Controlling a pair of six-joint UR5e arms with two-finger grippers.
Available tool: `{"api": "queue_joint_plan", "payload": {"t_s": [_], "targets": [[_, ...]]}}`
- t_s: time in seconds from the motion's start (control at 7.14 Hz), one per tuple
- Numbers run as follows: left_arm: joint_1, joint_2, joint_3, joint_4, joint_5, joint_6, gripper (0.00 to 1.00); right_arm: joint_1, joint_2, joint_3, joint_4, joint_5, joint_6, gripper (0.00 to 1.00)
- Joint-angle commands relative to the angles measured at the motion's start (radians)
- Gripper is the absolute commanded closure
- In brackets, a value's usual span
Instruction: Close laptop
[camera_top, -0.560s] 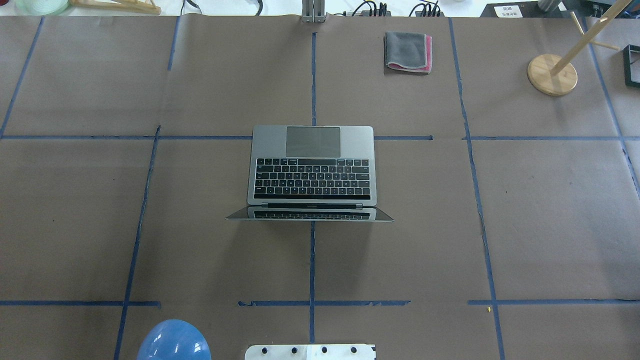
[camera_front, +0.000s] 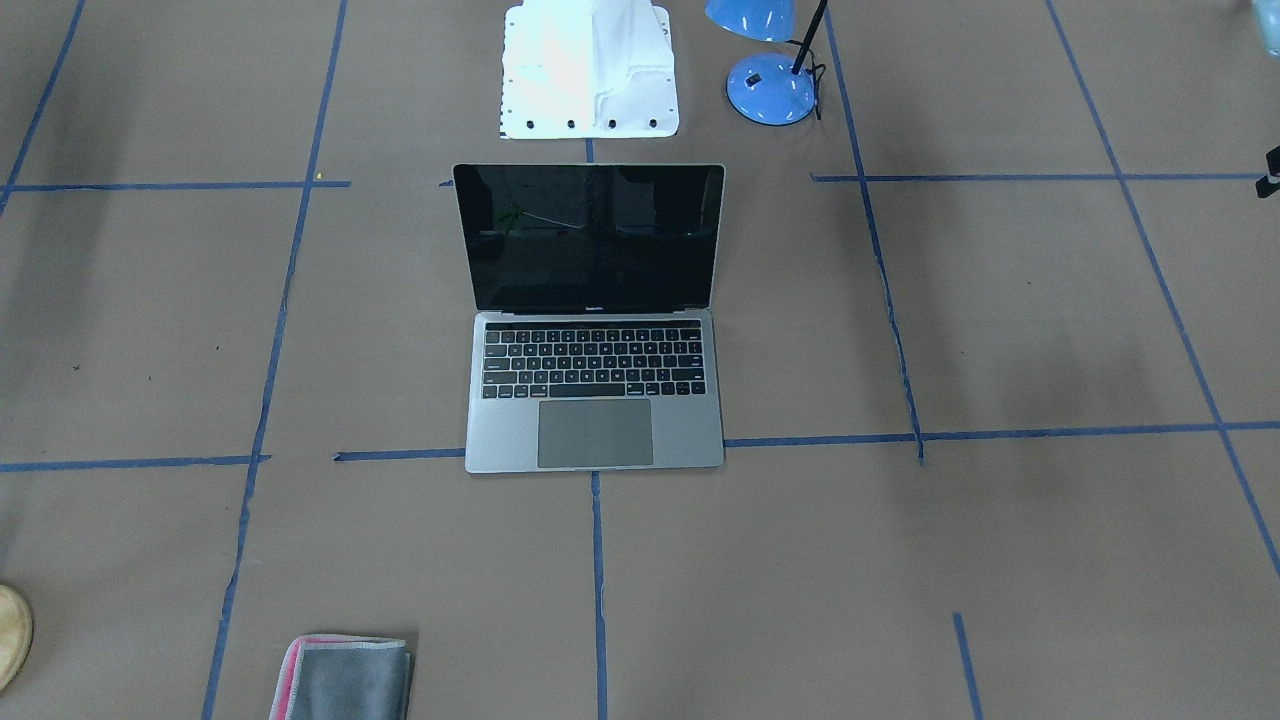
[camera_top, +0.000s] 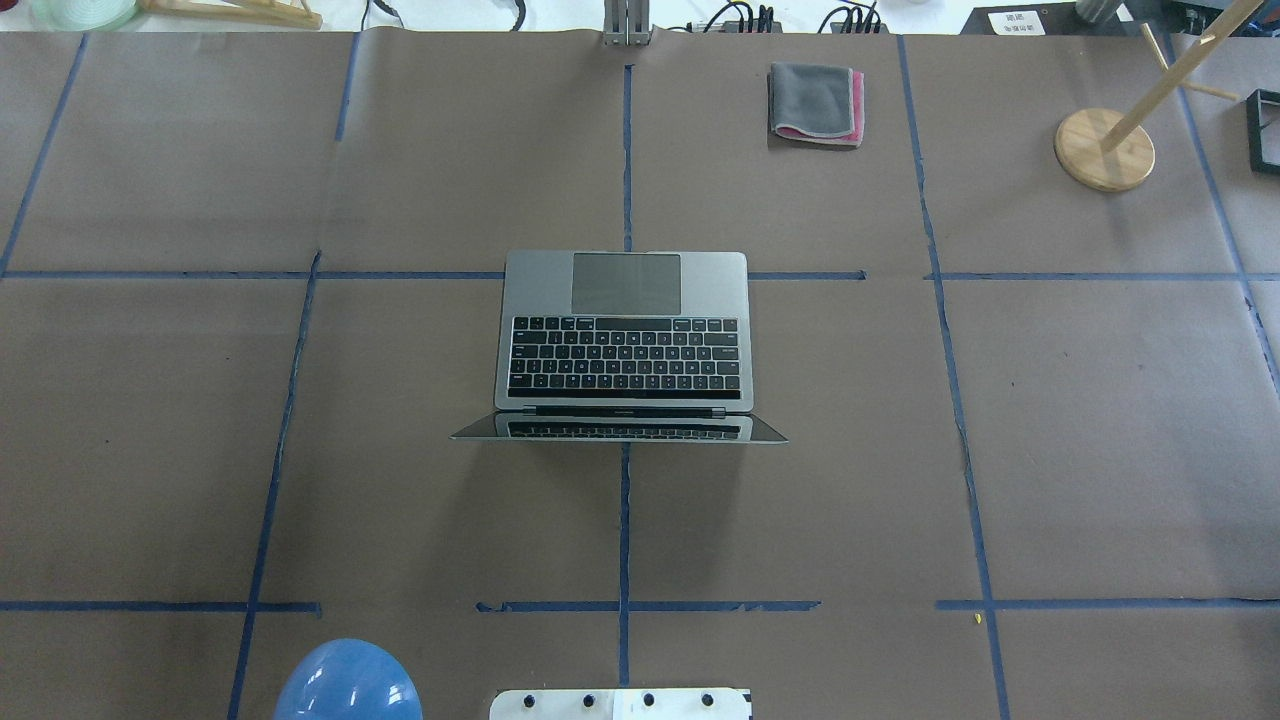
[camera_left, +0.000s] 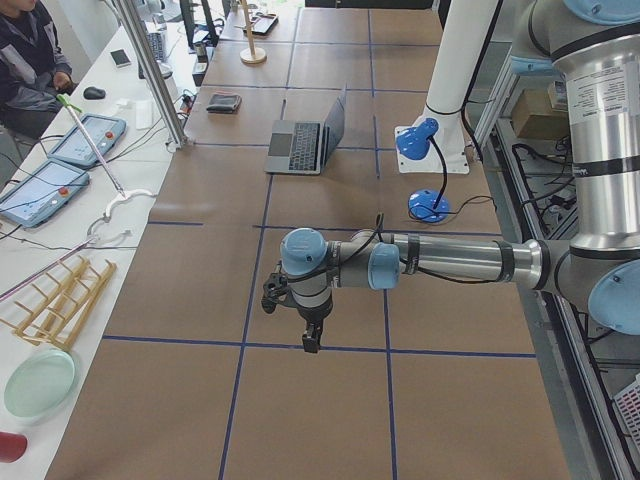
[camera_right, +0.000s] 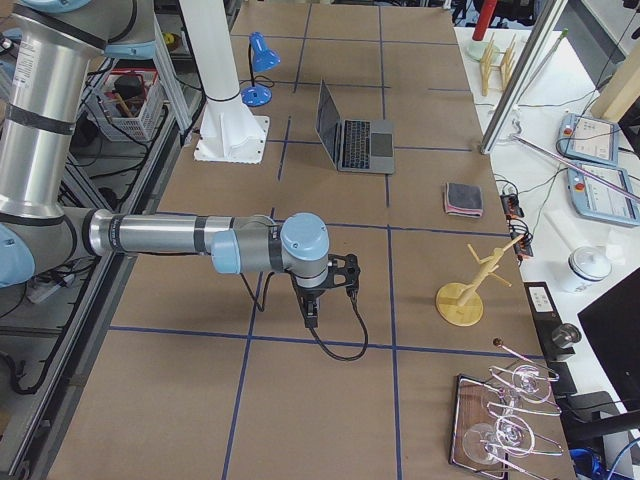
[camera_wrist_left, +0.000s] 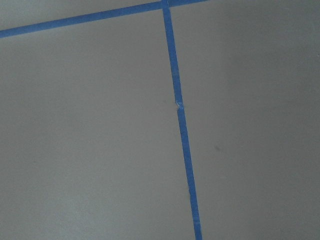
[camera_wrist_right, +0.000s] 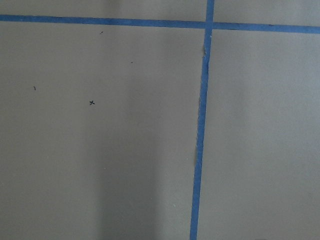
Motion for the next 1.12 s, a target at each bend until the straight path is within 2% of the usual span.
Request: {"api": "queue_joint_plan", "payload": {"t_s": [0.0,0.28,0.42,0.56,0.7,0.84,0.98], "targets": [[-0.001,0.000,-0.005,0.000,-0.002,0.000,0.01,0.000,0.000,0.000,0.000,0.000,0.001,0.00],[0.006,-0.003,-0.031,-0.002,0.004,-0.003,0.01,-0.001,0.006,0.049,0.003,0.000,0.003,0.00],[0.006,-0.050,-0.045,-0.003,-0.006,-0.009,0.01,-0.003,0.006,0.069,0.003,0.006,0.006,0.00],[0.008,-0.162,-0.041,-0.032,0.001,-0.008,0.01,-0.012,0.008,0.071,0.003,0.058,0.008,0.00],[0.008,-0.185,-0.044,-0.032,-0.011,-0.009,0.01,-0.024,0.011,0.072,0.021,0.104,0.011,0.00],[0.026,-0.186,-0.030,-0.037,-0.069,-0.032,0.01,-0.059,0.011,0.072,0.111,0.123,0.094,0.00],[0.051,-0.186,-0.041,-0.057,-0.101,-0.072,0.01,-0.122,0.006,0.071,0.273,0.123,0.288,0.00]]}}
